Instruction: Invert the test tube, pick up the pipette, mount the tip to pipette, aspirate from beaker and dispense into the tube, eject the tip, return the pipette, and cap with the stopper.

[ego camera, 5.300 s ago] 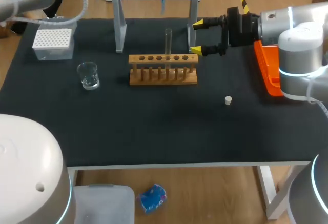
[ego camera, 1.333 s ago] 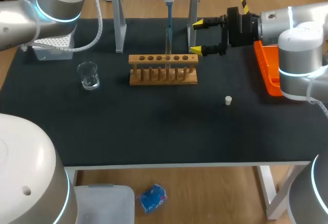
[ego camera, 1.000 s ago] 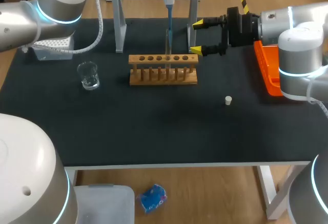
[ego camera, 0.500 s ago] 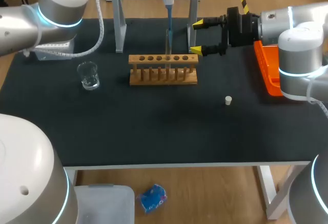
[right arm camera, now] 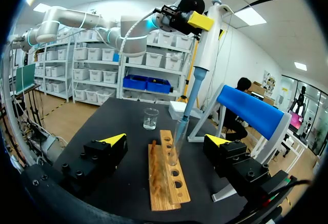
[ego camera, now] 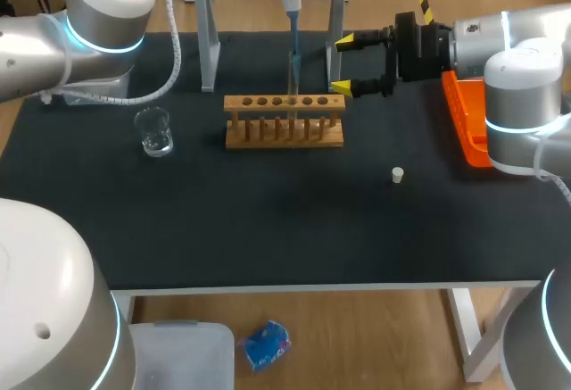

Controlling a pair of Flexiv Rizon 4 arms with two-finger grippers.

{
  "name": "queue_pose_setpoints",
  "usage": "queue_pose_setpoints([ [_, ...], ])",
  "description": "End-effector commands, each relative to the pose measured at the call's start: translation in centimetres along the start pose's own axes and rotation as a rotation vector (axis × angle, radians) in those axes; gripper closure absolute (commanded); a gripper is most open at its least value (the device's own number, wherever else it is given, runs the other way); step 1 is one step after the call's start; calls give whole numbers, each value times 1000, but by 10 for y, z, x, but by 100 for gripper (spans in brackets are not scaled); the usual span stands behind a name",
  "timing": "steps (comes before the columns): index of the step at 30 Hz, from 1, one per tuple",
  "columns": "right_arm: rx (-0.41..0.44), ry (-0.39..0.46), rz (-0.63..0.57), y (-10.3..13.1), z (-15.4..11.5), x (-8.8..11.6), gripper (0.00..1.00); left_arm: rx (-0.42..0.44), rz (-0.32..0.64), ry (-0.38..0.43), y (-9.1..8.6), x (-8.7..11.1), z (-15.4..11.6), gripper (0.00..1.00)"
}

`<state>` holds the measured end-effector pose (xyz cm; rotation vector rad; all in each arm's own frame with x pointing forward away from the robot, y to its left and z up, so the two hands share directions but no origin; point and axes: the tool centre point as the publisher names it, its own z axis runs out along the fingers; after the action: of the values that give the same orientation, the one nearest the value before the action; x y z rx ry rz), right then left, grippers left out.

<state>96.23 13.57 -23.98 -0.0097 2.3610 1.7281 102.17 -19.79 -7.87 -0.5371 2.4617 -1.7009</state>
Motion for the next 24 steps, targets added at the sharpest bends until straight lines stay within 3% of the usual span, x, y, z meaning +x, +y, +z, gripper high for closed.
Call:
queue_pose_setpoints([
  [1, 1, -1, -1, 0, 0, 0, 0, 11, 3, 1, 3, 1, 1, 100],
  [24, 1, -1, -1, 0, 0, 0, 0, 12, -7, -5, 8, 1, 2, 100],
])
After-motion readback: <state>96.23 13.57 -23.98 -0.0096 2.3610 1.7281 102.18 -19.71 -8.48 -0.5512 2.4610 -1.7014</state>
